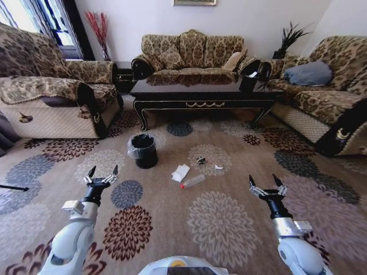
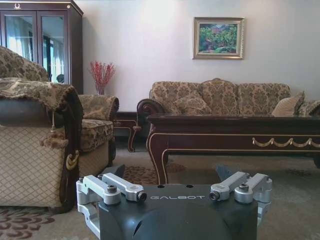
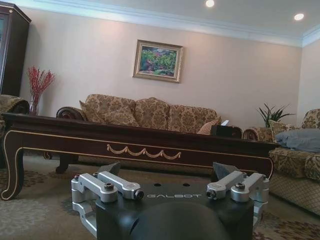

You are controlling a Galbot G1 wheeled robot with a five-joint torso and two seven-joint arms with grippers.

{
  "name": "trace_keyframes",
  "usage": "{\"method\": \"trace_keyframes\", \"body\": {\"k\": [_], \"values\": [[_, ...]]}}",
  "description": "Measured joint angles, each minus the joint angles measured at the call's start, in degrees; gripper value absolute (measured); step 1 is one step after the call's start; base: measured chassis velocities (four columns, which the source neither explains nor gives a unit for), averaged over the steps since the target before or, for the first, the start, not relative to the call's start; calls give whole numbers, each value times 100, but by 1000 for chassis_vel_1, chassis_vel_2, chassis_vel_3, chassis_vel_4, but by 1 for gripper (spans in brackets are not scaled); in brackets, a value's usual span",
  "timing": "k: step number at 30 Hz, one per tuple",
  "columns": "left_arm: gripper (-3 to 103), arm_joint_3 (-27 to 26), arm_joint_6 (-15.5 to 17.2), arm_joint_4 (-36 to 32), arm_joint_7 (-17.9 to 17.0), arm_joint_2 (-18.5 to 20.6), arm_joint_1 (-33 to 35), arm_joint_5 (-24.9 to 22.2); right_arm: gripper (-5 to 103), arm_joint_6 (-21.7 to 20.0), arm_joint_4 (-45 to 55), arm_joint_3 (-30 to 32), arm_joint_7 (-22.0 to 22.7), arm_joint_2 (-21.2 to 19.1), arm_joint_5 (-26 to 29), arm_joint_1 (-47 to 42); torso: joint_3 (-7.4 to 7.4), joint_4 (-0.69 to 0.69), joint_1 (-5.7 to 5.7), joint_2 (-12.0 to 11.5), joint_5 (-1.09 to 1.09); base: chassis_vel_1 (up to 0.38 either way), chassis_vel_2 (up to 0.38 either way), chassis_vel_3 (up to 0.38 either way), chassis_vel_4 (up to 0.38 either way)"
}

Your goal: Move to the front of the table and pick up the trash from the floor, then place it into the trash bin.

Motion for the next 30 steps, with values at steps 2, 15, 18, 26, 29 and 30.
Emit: {"method": "trace_keyframes", "body": {"k": [2,15,18,26,29,30], "values": [[100,9,-1,11,2,4,-10,0,100,8,-24,-3,1,-2,0,6,0,1,-1,1,2,-358,357,345,-367],[100,35,-15,107,11,37,-62,2,100,101,-117,-40,77,6,26,67,4,2,0,5,1,-353,361,355,-356],[100,54,-15,144,11,55,-89,-3,100,129,-134,-40,94,16,40,76,5,1,1,5,-2,-295,319,325,-297],[100,90,60,130,-78,135,-129,-3,100,133,-154,-52,154,61,-18,81,6,1,2,5,0,-109,102,105,-114],[100,90,78,87,-83,144,-129,-5,100,152,-173,-57,156,82,-51,68,3,0,-2,9,1,30,-41,-12,41],[100,90,78,87,-83,144,-129,-5,100,152,-173,-57,156,82,-51,68,3,0,-2,9,1,45,-77,-17,62]]}}
